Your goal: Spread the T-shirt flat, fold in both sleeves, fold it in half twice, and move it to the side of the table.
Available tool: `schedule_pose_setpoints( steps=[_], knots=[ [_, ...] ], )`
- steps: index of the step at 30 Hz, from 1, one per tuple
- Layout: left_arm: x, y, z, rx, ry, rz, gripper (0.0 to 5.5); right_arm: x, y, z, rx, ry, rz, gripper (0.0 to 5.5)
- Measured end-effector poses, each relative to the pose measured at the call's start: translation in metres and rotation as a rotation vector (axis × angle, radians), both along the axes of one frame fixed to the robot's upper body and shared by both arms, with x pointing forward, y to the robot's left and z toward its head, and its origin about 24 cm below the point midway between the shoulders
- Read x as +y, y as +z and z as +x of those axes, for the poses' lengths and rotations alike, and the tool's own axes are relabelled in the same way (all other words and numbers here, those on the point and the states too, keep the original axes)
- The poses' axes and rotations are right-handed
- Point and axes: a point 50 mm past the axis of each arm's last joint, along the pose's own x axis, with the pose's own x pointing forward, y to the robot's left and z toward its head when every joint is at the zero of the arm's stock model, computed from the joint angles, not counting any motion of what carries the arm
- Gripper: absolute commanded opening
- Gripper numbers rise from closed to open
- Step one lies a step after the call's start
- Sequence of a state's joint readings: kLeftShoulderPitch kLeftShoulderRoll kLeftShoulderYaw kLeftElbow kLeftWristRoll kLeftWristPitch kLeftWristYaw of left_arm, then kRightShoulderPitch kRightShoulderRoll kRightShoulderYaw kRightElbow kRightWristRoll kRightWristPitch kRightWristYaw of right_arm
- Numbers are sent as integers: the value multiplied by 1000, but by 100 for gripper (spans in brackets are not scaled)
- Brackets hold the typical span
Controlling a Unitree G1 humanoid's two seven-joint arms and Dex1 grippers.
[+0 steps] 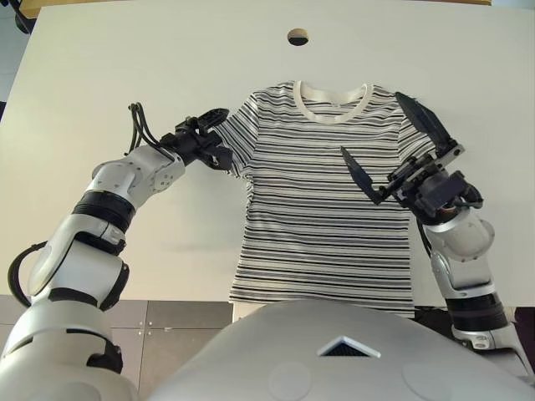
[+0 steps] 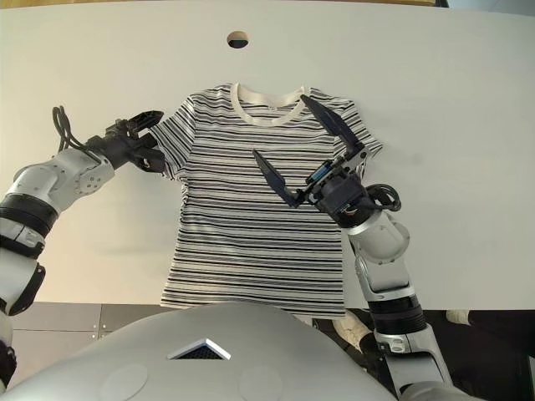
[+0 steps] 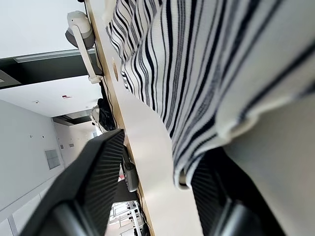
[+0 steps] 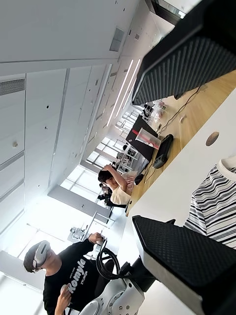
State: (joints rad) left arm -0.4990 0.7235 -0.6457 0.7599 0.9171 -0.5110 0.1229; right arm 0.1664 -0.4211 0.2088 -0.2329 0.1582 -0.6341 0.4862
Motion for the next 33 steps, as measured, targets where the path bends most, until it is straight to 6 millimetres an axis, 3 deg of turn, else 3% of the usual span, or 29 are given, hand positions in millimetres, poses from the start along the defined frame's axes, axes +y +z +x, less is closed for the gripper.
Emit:
schedule_pose_setpoints(
  steps=[11,24,29,33],
  knots=[
    [4,2,4,-6,28,26,15,0,1,-2,-4,9,-1,415],
    [2,6,-1,-20,34,-74,11,-25,7,3,-21,-147,41,415],
    [-14,7,-2,-117,73,-219,11,-43,-3,12,15,-281,40,415],
    [-29,20,1,-197,67,-347,11,-58,-16,18,67,-387,28,415]
  ],
)
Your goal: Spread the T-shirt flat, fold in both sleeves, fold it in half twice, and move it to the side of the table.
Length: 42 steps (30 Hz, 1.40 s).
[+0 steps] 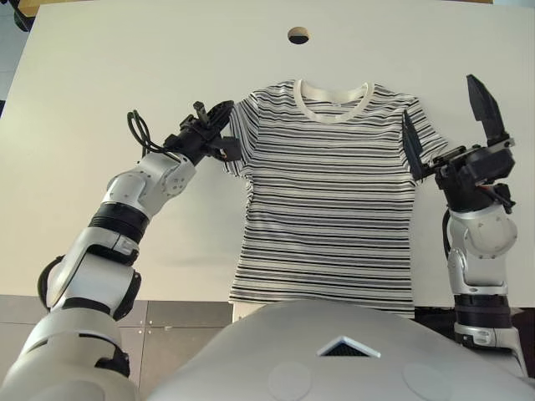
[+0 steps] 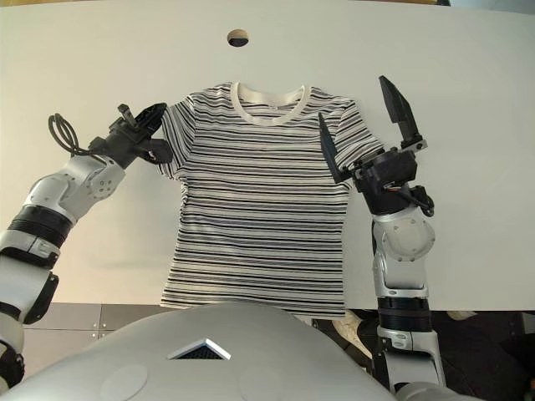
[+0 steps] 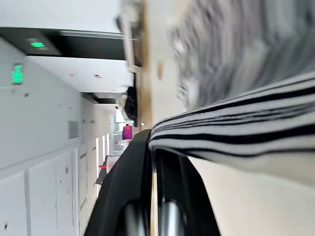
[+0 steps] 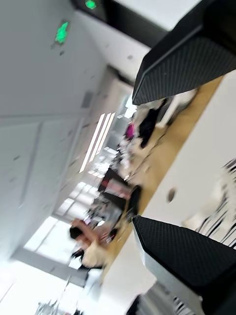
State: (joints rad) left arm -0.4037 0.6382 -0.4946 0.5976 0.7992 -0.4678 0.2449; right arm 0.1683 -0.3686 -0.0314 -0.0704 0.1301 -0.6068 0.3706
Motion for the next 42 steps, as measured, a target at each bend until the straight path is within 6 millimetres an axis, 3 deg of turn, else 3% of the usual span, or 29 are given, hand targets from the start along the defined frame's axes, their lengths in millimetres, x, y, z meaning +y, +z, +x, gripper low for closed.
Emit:
schedule_pose_setpoints(
  steps=[6,10,16,22,25,29,33,39,42],
  knots=[
    [-24,4,-1,-29,-65,-54,11,-1,-4,0,9,-7,8,415],
    [-52,-6,-9,20,-175,-43,11,-2,-8,2,19,-14,8,415],
    [-72,-16,-17,70,-250,-39,113,-13,-7,8,5,-88,20,415],
    [-72,-12,-14,54,-230,-57,203,-25,-8,13,-5,-163,9,415],
    [-71,-1,-10,16,-210,-108,242,-49,-5,22,-29,-310,-140,415],
    [-69,11,-9,-18,-183,-193,294,-86,0,38,-44,-485,-567,415],
    [-73,42,-10,-89,-156,-482,333,-117,-17,63,89,-544,-958,415],
    [-47,58,-11,-147,-38,-659,333,-125,-59,63,299,-376,-1273,415],
    [-38,58,-16,-157,2,-687,333,-124,-56,67,317,-314,-1336,415]
  ],
)
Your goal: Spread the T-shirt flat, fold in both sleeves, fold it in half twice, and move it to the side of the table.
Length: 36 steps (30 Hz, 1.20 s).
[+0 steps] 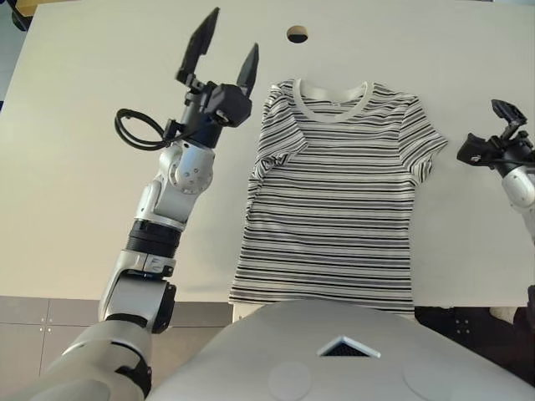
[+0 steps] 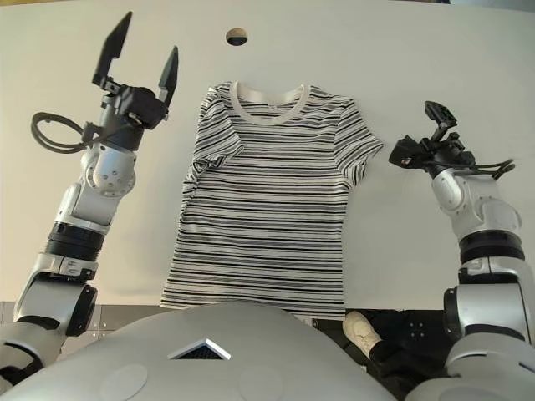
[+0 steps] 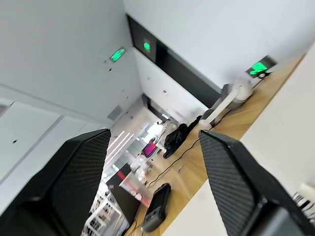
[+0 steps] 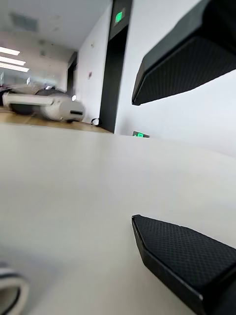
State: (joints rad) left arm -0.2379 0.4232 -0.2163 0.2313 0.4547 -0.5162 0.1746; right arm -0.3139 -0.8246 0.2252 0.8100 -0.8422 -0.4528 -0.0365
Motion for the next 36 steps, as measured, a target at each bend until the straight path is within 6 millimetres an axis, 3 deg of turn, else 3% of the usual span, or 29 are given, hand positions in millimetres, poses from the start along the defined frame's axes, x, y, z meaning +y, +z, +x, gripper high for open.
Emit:
schedule_pose_setpoints(
  steps=[12,23,29,36],
  knots=[
    [-2,-11,-7,57,-34,60,333,36,9,-19,96,214,3,415],
    [6,0,-5,18,3,31,333,38,-2,-2,56,169,31,415],
    [6,-2,-4,24,11,18,335,39,-10,2,66,173,12,300],
    [6,-2,-4,22,8,15,335,44,-17,-8,96,210,21,160]
  ],
)
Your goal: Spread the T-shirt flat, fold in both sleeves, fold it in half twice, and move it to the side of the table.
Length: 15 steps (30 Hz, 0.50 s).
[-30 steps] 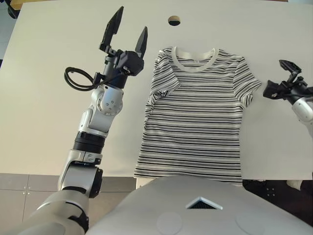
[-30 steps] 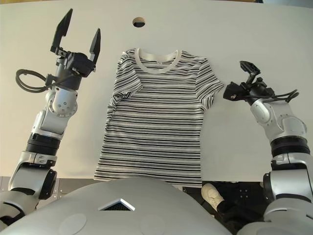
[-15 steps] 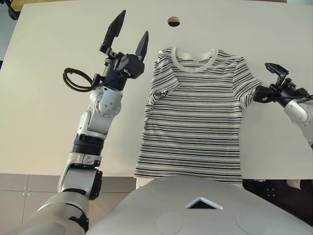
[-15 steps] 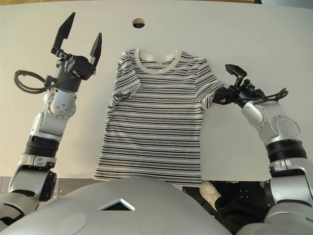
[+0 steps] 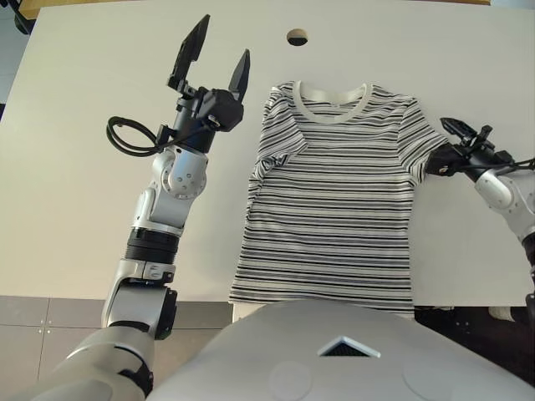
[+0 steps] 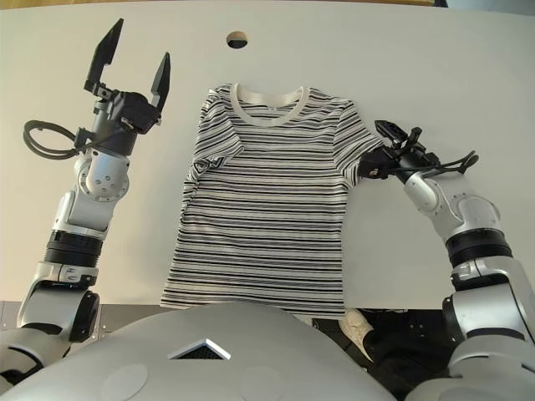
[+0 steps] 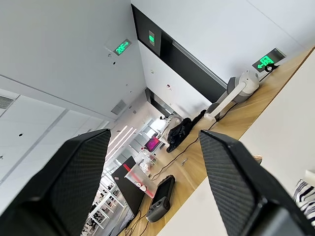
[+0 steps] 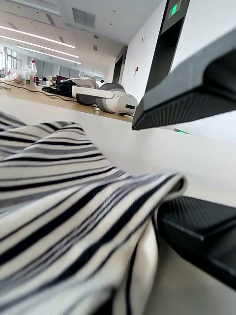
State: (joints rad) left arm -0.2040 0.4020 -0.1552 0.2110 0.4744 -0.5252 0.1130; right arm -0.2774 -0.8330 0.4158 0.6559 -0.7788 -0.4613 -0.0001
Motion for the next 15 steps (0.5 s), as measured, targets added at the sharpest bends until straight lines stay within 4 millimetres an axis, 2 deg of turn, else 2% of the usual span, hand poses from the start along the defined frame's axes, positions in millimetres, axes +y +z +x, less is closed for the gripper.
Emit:
schedule_pose_setpoints(
  steps=[5,12,15],
  knots=[
    [-2,0,0,4,-9,0,335,-1,0,-2,12,6,5,74],
    [-11,12,-6,-42,-56,-8,335,-4,2,2,2,0,4,13],
    [-11,10,-9,-31,-60,-4,335,-6,3,3,-12,-11,4,13]
  ],
)
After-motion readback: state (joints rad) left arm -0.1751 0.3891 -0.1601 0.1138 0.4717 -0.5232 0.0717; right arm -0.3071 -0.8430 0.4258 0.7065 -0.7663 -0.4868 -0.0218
